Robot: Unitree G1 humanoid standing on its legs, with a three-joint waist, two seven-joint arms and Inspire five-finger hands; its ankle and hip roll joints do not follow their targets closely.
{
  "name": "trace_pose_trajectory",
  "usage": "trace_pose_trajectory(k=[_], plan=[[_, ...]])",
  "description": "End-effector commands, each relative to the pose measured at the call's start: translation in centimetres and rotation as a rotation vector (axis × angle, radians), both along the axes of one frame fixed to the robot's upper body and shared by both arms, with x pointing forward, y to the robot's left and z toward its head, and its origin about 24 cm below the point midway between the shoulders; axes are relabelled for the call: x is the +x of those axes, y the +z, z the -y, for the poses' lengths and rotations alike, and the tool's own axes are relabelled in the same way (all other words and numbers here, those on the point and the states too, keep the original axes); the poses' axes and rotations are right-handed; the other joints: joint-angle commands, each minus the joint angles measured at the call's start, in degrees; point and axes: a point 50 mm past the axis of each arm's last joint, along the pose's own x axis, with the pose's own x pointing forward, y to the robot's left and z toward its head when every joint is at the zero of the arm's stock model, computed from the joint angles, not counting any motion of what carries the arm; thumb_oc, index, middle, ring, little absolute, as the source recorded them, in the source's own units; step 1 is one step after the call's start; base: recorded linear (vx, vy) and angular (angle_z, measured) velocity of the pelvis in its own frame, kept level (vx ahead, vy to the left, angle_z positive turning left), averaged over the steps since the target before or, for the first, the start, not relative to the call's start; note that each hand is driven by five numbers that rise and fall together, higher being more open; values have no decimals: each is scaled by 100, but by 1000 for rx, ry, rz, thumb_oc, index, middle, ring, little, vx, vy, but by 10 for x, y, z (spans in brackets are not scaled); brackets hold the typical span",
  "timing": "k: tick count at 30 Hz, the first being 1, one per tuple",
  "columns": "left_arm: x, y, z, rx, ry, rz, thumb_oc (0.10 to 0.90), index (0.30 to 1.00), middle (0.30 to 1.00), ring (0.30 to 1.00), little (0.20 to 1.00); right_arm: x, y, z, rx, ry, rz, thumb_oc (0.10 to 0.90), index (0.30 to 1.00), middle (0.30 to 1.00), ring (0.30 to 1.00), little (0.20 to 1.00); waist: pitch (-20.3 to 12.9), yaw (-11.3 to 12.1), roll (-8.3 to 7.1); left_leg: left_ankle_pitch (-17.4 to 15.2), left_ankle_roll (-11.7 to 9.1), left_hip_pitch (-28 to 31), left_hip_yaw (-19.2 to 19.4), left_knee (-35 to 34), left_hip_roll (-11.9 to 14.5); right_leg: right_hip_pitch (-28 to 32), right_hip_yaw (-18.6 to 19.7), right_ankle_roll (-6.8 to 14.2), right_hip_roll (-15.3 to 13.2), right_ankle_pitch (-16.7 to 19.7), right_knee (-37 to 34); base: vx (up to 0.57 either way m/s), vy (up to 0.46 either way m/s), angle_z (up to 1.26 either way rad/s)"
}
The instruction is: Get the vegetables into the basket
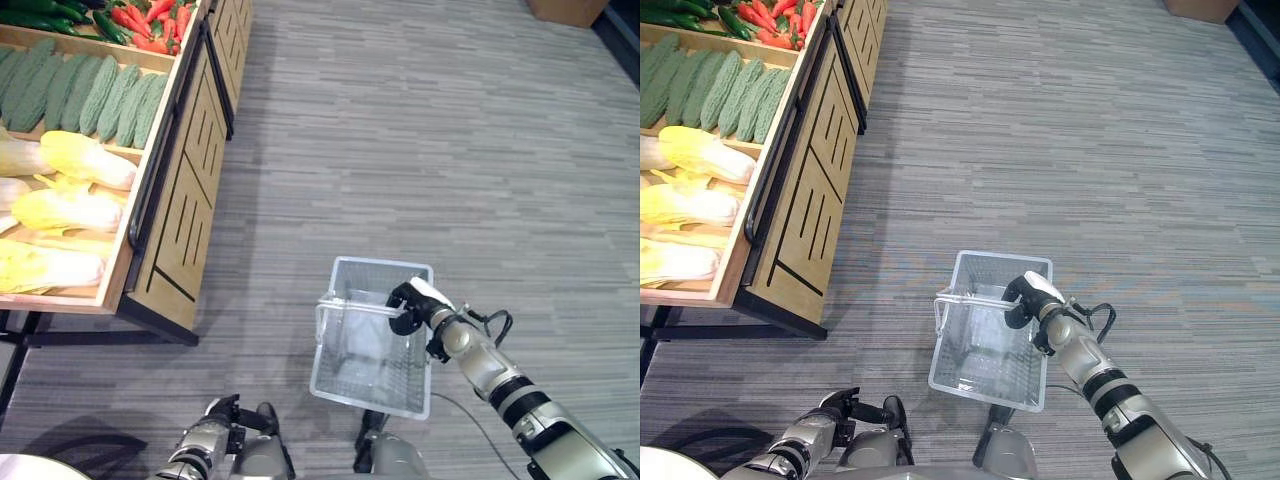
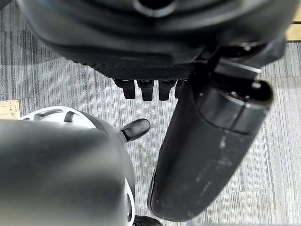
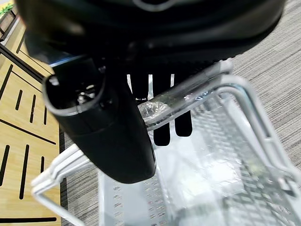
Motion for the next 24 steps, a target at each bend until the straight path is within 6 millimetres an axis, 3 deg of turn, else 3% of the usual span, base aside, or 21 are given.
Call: trace_pose_trajectory(k=[1,10,19,24], plan=[[-12,-5,-2,24,-22,-57,900,1000,1000,1000,1000,29,48,-18,58,56,250,400,300,300,300,300,-335,84,0,-379,-156,-228,-354,141,-175,292,78,404,-142,-480,159,13,-39,5],[-34,-12,-7,55,-3,-125,900,1000,1000,1000,1000,-7,-7,12,95,-167,88,400,300,300,300,300,-535,-46,77,-455,-207,7,-419,150,-148,588,60,390,-151,-574,68,53,-18,10],[-45,-14,-13,75,9,-154,900,1000,1000,1000,1000,-41,-44,34,106,-323,-47,400,300,300,300,300,-637,-129,138,-461,-252,130,-403,158,-99,667,127,356,-69,-644,38,31,-14,-4],[-46,-13,-15,75,18,-153,900,1000,1000,1000,1000,-74,-72,59,58,-450,-189,400,300,300,300,300,-681,-187,172,-458,-291,198,-420,151,-54,721,164,321,6,-697,11,18,-25,-3]])
